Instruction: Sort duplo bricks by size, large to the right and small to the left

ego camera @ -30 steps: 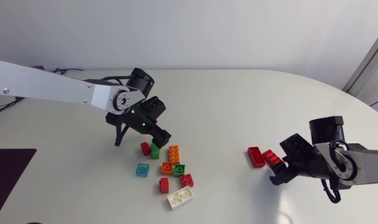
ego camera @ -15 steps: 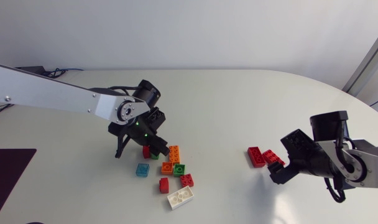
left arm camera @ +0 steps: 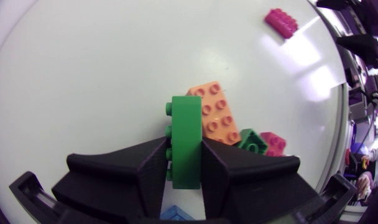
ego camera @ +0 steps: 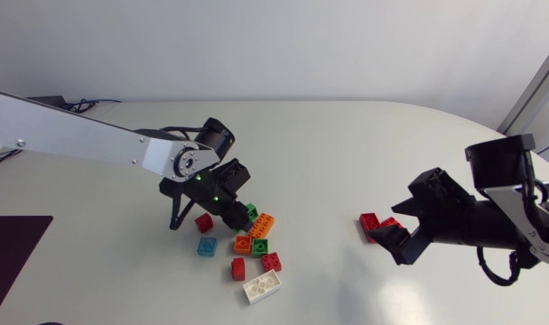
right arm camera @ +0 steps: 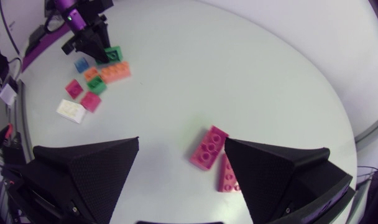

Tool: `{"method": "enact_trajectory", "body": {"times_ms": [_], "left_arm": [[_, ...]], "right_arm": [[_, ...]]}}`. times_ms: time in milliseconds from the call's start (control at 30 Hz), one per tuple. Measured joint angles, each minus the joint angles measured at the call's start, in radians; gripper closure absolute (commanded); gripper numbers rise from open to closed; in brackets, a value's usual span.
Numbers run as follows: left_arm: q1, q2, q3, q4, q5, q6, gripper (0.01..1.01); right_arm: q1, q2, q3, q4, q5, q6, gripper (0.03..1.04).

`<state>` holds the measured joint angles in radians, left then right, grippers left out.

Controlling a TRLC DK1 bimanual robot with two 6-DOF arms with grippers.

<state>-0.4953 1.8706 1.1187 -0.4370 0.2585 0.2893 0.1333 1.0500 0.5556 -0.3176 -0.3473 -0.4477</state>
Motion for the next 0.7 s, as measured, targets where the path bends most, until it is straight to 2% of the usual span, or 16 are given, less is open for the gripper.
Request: {"method": "enact_trajectory", "body": {"times_ms": [167, 367, 433, 567, 700], "left_arm": [[-0.033, -0.166, -0.014, -0.004, 0.154, 0.101, 0.938], [-0.06, -0.221, 0.034, -0.161, 0.32, 0.222, 0.936], [-0.072, -0.221, 0.043, -0.219, 0.381, 0.266, 0.934], [-0.105, -0.221, 0.072, -0.298, 0.49, 0.33, 0.934], [-0.142, -0.216, 0.131, -0.373, 0.569, 0.377, 0.933]], "right_arm": [[-0.014, 0.036, 0.076, -0.049, -0.233, 0.0, 0.07], [-0.016, 0.058, 0.159, -0.134, -0.448, 0.0, 0.07], [-0.015, 0.058, 0.188, -0.175, -0.52, -0.001, 0.1], [-0.006, 0.058, 0.223, -0.241, -0.614, -0.01, 0.1], [0.044, 0.058, 0.227, -0.285, -0.64, -0.027, 0.1]]}}
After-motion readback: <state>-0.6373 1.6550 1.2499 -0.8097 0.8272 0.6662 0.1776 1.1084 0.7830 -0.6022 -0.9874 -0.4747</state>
